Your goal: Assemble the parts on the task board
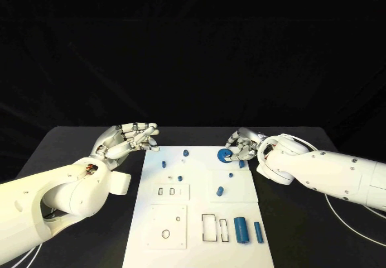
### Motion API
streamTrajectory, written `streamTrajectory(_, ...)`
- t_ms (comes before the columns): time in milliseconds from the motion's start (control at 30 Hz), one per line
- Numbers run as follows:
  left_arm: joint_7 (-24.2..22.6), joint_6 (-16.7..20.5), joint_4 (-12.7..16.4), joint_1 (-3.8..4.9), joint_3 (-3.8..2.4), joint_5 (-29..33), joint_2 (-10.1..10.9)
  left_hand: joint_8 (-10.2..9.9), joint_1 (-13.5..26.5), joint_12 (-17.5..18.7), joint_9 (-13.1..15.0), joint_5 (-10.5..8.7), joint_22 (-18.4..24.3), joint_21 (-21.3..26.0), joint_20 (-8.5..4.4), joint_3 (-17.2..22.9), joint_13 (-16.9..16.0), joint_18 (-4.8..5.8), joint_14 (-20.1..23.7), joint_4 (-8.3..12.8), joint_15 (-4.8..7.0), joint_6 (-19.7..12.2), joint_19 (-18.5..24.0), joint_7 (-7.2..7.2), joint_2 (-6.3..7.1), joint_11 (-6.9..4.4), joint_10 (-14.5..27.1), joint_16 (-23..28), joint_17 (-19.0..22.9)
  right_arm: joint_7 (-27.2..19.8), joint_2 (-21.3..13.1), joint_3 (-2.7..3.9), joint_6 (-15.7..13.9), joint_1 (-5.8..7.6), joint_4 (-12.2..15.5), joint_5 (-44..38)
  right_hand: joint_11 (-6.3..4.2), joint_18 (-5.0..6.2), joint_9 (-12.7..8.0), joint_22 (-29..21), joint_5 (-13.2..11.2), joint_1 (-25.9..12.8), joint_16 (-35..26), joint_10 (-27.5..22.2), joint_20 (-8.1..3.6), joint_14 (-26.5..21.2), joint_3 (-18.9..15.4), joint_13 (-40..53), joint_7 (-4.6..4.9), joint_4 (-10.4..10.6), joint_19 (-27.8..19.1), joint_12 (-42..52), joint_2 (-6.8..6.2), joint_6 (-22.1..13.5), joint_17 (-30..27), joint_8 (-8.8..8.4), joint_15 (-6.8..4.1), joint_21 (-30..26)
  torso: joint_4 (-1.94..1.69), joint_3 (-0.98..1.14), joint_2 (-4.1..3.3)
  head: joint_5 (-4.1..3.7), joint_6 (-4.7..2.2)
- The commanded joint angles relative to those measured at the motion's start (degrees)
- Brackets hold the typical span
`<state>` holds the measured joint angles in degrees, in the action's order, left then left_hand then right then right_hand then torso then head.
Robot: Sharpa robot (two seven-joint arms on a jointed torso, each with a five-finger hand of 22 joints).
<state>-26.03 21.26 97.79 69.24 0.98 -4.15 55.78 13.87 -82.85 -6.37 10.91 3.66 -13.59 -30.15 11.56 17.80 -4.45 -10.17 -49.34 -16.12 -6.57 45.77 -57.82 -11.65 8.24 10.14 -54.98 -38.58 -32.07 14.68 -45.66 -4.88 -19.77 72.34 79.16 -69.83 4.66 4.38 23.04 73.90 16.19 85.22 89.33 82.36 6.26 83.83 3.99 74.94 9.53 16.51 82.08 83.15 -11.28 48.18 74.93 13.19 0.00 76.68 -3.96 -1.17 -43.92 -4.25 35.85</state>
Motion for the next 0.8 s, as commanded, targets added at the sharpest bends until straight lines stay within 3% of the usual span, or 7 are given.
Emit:
streamTrajectory(33,-0.24,-1.12,0.12,0.04,-0.03,-0.44,-0.09,0.08,0.08,0.20,0.08,-0.35,-0.08,-0.23,-0.10,-0.30,0.07,0.00,0.48,-0.16,-0.11,-0.42,0.32,-1.47,0.57,0.01,0.22,-0.34,-0.08,0.15,0.33,-0.01,0.69,-0.06,-0.37,-0.80,0.00,-0.80,0.11,0.06,0.46,0.06,0.29,0.43,-0.05,5.89,0.51,5.41,-0.02,-0.07,0.30,0.27,0.55,-0.19,13.71,0.26,0.39,0.36,-0.03,-0.03,0.00,-0.14,-0.06)
streamTrajectory(333,-0.21,-1.12,0.19,0.04,-0.03,-0.44,-0.07,0.08,0.08,0.20,0.08,-0.35,-0.08,-0.23,-0.10,-0.30,0.07,0.00,0.48,-0.16,-0.11,-0.42,0.32,-1.47,0.57,0.01,0.22,-0.34,-0.08,-0.08,0.87,-0.13,1.08,-0.28,-0.83,-0.86,-0.22,-0.90,0.31,0.94,0.56,1.34,0.41,1.03,-0.11,5.96,3.15,6.45,-0.23,-0.34,0.40,0.90,1.60,1.03,14.09,1.29,0.26,0.96,-0.04,0.02,-0.05,-0.01,0.07)
streamTrajectory(367,-0.21,-1.11,0.19,0.04,-0.03,-0.44,-0.06,0.08,0.08,0.20,0.08,-0.35,-0.08,-0.23,-0.10,-0.30,0.07,0.00,0.48,-0.16,-0.11,-0.42,0.32,-1.47,0.57,0.01,0.22,-0.34,-0.08,-0.11,0.88,-0.14,1.09,-0.30,-0.84,-0.94,-0.29,-0.92,0.23,1.09,-1.16,1.81,0.42,1.12,-0.14,5.98,4.50,6.61,-0.32,-0.34,0.36,0.98,1.75,1.46,14.15,1.41,0.14,1.03,-0.01,0.02,-0.02,-0.03,0.12)
streamTrajectory(433,-0.20,-1.11,0.21,0.04,-0.03,-0.44,-0.04,0.08,0.08,0.20,0.08,-0.35,-0.08,-0.23,-0.10,-0.30,0.07,0.00,0.48,-0.16,-0.11,-0.42,0.32,-1.47,0.57,0.01,0.22,-0.34,-0.08,-0.11,0.88,-0.15,1.08,-0.34,-0.86,-1.26,-0.46,-0.93,0.21,1.33,-1.47,2.19,0.44,1.49,-0.25,5.99,5.98,7.10,-0.53,-0.39,0.39,1.29,1.76,2.46,14.21,1.75,0.06,1.18,0.02,0.01,-0.01,-0.03,0.11)
streamTrajectory(633,-0.17,-1.09,0.25,0.04,-0.03,-0.44,0.04,0.08,0.08,0.20,0.08,-0.35,-0.08,-0.23,-0.10,-0.30,0.07,0.00,0.48,-0.16,-0.11,-0.42,0.32,-1.47,0.57,0.01,0.22,-0.34,-0.08,0.11,0.78,-0.17,1.10,-0.45,-0.75,-3.49,-1.04,-1.05,0.11,2.14,-1.06,2.37,0.52,1.86,-0.64,6.06,9.67,7.60,-1.18,-0.51,0.58,1.55,0.96,4.69,14.53,2.33,-0.41,1.71,0.04,0.03,-0.05,-0.02,0.22)
streamTrajectory(800,-0.14,-1.05,0.26,0.04,-0.03,-0.44,0.05,0.09,0.09,0.20,0.11,-0.35,-0.23,-0.47,-0.05,-0.43,0.09,-0.02,0.62,-0.18,-0.13,-0.47,0.56,-1.44,0.54,0.01,0.29,-0.50,-0.05,0.43,0.79,-0.19,1.17,-0.57,-0.52,-5.32,-1.18,-1.08,0.10,2.32,-0.97,2.19,0.55,1.94,-0.77,6.08,10.61,7.69,-1.31,-0.55,0.63,1.58,0.57,5.10,14.63,2.41,-0.55,1.81,-0.01,0.04,-0.02,-0.06,0.19)
